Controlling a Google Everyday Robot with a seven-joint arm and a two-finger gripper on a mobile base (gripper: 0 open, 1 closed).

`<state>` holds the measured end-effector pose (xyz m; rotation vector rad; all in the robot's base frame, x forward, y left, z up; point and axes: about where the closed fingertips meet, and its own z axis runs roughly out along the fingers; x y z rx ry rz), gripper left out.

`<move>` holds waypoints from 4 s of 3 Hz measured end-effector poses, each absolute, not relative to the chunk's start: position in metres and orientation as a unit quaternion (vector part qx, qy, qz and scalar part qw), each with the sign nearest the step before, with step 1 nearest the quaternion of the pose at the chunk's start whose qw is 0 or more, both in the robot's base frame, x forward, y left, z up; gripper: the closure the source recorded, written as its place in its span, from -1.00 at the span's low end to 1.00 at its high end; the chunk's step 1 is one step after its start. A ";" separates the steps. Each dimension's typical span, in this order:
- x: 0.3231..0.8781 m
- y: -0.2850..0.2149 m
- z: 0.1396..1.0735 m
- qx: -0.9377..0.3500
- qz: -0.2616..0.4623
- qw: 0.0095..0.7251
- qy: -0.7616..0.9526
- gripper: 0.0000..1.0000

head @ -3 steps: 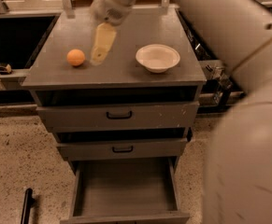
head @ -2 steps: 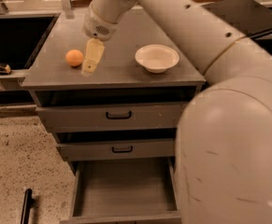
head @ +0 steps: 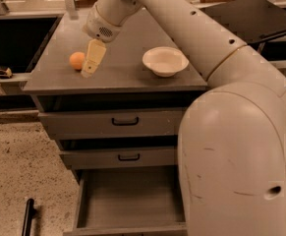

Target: Place orange into bottom drawer

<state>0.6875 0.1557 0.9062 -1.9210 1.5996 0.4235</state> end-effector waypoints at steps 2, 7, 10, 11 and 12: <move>0.739 0.185 0.867 -0.667 0.185 0.356 0.627 -1.00; 0.739 0.238 0.866 -0.598 0.297 0.463 0.583 0.84; 0.644 0.290 0.910 -0.720 0.284 0.455 0.441 1.00; 0.622 0.274 0.884 -0.700 0.279 0.434 0.494 1.00; 0.578 0.270 0.828 -0.699 0.292 0.383 0.529 1.00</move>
Offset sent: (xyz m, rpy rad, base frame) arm 0.0808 0.0442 -0.0704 0.2552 0.0033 -0.2190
